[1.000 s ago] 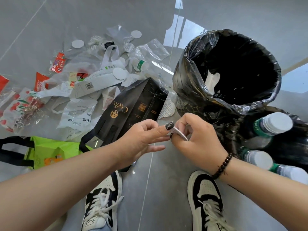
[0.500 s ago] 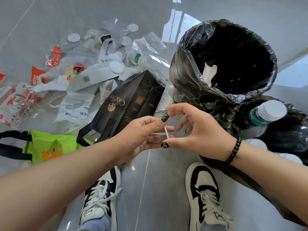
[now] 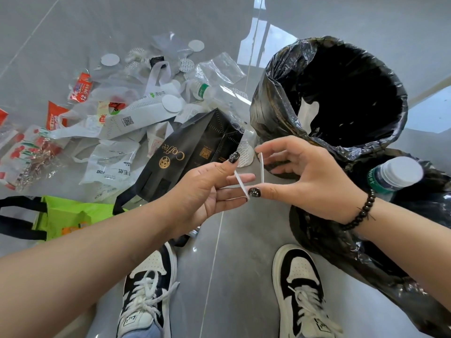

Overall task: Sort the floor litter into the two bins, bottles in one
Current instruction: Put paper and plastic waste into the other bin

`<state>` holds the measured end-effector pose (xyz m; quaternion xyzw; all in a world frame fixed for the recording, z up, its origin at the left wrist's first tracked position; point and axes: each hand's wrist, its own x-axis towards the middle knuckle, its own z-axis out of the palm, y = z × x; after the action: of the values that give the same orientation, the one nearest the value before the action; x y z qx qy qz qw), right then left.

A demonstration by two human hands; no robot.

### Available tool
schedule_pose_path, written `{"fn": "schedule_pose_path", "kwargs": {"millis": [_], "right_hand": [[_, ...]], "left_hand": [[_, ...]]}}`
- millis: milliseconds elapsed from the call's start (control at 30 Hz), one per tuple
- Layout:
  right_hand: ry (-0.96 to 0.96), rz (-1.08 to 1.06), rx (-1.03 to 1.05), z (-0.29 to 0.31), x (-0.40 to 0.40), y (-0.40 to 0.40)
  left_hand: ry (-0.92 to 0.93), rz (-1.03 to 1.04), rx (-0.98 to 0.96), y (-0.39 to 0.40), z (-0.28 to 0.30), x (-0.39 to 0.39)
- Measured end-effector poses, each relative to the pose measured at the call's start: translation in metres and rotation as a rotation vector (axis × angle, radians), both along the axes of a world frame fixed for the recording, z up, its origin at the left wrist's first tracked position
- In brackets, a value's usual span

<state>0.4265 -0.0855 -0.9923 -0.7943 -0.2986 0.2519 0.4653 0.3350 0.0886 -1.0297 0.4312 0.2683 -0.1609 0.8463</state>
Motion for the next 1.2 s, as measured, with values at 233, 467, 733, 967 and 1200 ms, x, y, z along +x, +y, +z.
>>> {"fn": "schedule_pose_path", "kwargs": {"millis": [233,467,733,967,1200], "right_hand": [[-0.028,0.116,-0.011,0.0,-0.003,0.014],[-0.151,0.012,0.008,0.02,0.018,0.011],[-0.279,-0.378,-0.348,0.024,0.113,0.002],[-0.283,-0.477,-0.469,0.003,0.118,-0.001],[-0.808,-0.18,0.02,0.014,0.069,0.035]], "left_hand": [[-0.06,-0.037,-0.037,-0.005,0.008,0.004],[0.003,-0.017,-0.047,-0.002,0.004,0.011],[0.206,0.065,0.298,0.03,-0.035,0.018],[0.376,0.018,1.121,0.084,-0.087,0.004],[0.565,-0.421,1.32,0.112,-0.119,-0.009]]}}
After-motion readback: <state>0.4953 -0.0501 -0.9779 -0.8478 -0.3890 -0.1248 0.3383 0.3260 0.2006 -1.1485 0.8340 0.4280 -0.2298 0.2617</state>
